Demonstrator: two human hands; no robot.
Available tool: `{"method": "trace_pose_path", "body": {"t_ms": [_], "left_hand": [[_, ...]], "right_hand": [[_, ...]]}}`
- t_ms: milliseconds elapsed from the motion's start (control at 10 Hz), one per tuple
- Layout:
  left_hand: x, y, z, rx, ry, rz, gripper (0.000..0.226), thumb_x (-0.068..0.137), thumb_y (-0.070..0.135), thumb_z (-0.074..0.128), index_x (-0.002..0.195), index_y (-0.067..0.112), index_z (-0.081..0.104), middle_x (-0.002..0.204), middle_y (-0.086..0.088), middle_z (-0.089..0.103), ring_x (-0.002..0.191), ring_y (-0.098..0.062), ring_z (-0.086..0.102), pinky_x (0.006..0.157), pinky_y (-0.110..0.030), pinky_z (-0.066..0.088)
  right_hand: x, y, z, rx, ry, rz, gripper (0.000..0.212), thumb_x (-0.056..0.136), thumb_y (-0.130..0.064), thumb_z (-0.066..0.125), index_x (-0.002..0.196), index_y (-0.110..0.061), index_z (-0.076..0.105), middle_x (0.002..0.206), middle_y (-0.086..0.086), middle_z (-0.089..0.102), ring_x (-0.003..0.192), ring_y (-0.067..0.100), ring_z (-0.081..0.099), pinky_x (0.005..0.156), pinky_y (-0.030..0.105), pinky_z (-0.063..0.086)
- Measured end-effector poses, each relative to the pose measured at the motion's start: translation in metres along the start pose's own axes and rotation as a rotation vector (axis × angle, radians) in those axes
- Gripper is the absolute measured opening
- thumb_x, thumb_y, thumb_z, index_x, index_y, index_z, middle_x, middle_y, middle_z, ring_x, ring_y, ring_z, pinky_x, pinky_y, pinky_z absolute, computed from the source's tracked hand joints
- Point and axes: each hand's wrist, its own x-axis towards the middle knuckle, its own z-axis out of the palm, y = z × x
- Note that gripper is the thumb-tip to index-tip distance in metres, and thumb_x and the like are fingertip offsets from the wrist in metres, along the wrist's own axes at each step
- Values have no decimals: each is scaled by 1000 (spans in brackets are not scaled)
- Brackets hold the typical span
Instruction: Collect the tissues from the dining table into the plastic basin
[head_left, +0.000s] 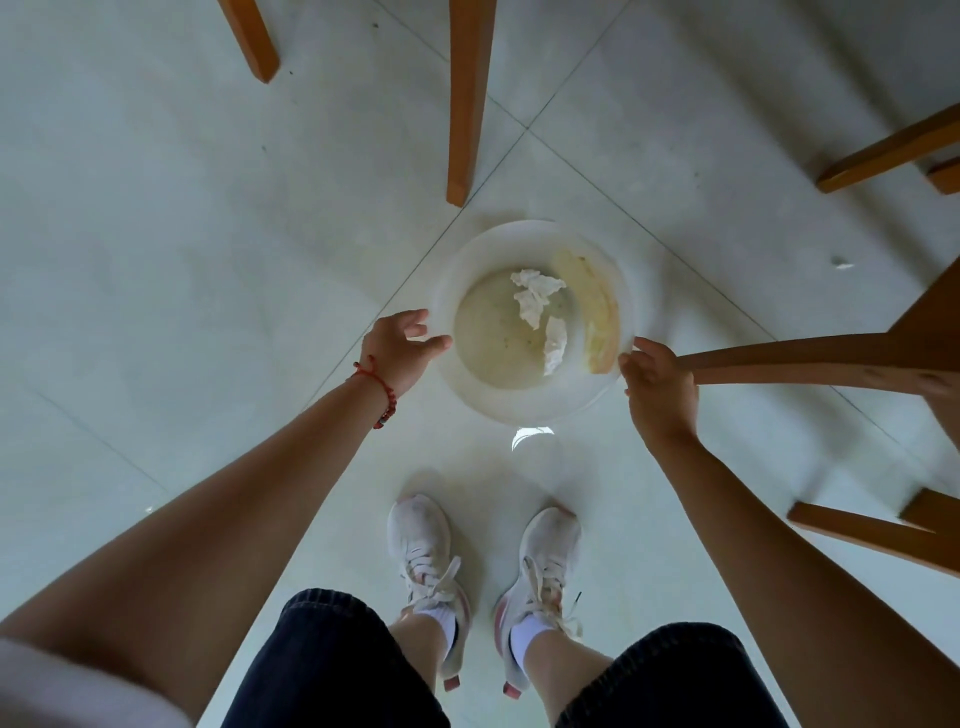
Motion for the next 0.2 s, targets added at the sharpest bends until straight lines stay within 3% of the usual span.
{"method": "trace_pose_path", "body": {"t_ms": [100,200], "left_hand": [[-31,11,-9,45,-23,14,52,77,21,69,125,10,52,123,-14,60,106,-28,61,98,-44,46],[-59,22,-19,77,-1,21,47,79,23,67,122,11,55,120,-13,63,103,-28,62,97,-42,47]], "right_hand": [[-22,-12,-11,-53,-45,-7,33,90,-23,55,121,-12,54,121,11,62,107,26,59,86,25,38],[-44,-25,-24,-71,-56,-38,35,91,-25,53,123,-13,52,125,9,60,110,24,58,88,26,39]]}}
